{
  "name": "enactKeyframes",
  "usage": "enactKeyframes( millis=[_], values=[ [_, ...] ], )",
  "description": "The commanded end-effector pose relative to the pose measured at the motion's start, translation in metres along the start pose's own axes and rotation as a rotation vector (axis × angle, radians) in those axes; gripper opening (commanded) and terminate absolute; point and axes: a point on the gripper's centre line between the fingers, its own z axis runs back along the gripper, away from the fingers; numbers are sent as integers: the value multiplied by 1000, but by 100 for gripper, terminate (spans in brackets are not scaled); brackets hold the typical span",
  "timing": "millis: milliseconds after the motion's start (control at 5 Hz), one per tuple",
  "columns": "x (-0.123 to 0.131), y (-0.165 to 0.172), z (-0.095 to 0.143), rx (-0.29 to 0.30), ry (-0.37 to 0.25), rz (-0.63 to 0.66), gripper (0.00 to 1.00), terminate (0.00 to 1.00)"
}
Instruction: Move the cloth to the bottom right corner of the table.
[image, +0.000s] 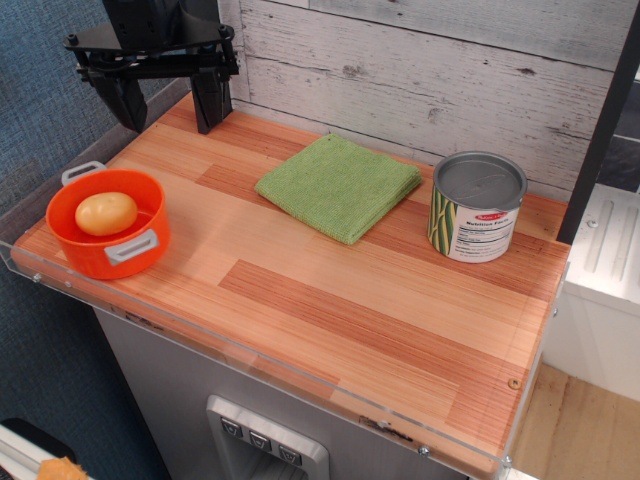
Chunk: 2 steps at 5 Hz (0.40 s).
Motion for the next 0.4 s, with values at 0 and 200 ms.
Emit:
enactKeyframes(
  millis=[0,200],
  values=[
    [0,0,0,0,0,0,100,0],
    [11,-18,-13,41,-29,-26,100,0]
  ],
)
